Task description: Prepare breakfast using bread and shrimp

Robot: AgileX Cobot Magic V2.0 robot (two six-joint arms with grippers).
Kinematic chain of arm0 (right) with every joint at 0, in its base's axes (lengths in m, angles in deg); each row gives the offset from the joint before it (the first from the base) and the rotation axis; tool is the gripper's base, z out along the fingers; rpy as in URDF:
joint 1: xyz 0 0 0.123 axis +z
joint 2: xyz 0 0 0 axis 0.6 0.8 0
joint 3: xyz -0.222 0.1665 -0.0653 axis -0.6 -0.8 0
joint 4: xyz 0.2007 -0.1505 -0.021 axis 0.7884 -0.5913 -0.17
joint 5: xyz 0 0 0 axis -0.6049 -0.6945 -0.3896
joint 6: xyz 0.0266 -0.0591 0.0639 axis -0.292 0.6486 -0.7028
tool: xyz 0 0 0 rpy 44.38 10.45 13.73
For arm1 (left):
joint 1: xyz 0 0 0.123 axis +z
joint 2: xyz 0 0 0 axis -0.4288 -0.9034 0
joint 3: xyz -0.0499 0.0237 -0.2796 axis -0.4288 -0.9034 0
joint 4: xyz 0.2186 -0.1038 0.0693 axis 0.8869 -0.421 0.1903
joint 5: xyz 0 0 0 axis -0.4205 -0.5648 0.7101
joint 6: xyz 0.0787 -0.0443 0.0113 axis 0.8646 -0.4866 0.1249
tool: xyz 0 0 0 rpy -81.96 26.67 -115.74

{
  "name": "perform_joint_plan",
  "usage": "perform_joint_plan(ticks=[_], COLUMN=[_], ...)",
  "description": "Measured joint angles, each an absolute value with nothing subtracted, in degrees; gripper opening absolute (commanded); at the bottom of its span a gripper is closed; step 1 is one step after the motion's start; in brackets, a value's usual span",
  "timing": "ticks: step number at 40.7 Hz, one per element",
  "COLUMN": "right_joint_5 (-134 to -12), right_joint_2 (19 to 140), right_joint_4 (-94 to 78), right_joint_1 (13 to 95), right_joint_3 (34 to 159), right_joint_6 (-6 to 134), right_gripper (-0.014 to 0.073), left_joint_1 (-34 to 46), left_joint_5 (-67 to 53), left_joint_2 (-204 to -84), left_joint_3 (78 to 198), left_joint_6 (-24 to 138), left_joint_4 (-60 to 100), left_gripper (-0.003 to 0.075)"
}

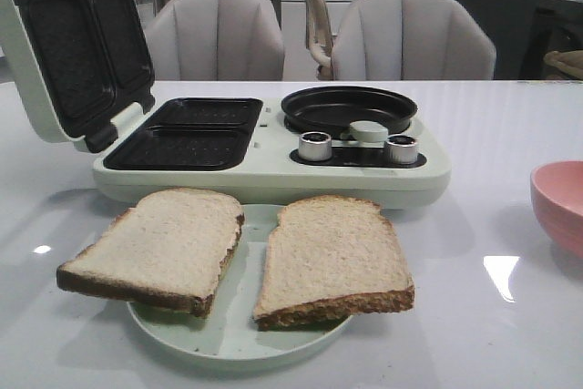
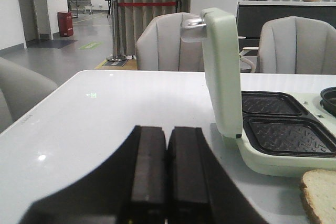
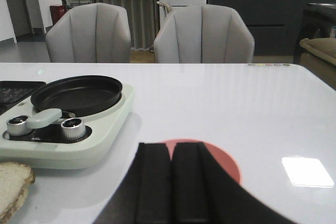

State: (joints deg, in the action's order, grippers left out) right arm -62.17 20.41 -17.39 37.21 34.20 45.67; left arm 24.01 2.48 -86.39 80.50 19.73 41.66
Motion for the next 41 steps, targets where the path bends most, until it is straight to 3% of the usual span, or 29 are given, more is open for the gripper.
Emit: perform_joint_plan(ticks=[41], right_joint_5=[-59.9], right_joint_2=[20.4], right_joint_4=[-17.4], right_joint_1=[37.2], right_joint_3=[34.2], right_joint_6=[45.7], right_gripper=[0.0035], left_joint_1=[24.0], left_joint_5=[4.3], left_joint_2=[-86.4], left_joint_3=[80.5], left_joint_6=[19.7], left_joint_4=[41.7], left_gripper=[0.0101])
